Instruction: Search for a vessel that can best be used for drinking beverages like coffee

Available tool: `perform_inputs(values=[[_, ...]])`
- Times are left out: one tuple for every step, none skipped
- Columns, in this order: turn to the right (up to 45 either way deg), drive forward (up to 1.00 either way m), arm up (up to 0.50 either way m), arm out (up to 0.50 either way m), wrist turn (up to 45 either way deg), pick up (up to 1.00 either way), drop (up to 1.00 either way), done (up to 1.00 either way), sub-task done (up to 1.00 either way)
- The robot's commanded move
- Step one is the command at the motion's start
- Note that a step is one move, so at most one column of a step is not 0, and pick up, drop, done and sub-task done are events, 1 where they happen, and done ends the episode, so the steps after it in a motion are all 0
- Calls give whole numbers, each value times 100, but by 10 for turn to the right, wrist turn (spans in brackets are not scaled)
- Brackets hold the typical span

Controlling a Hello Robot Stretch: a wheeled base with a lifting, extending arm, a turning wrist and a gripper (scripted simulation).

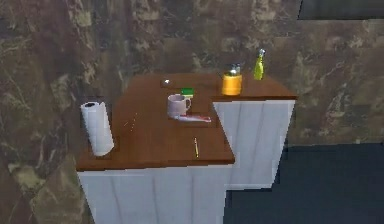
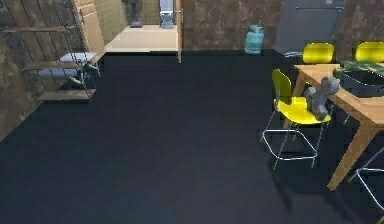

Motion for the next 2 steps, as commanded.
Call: perform_inputs(values=[[0, 15, 0, 0, 0, 0, 0, 0, 0], [0, 0, 0, 0, 0, 0, 0, 100, 0]])
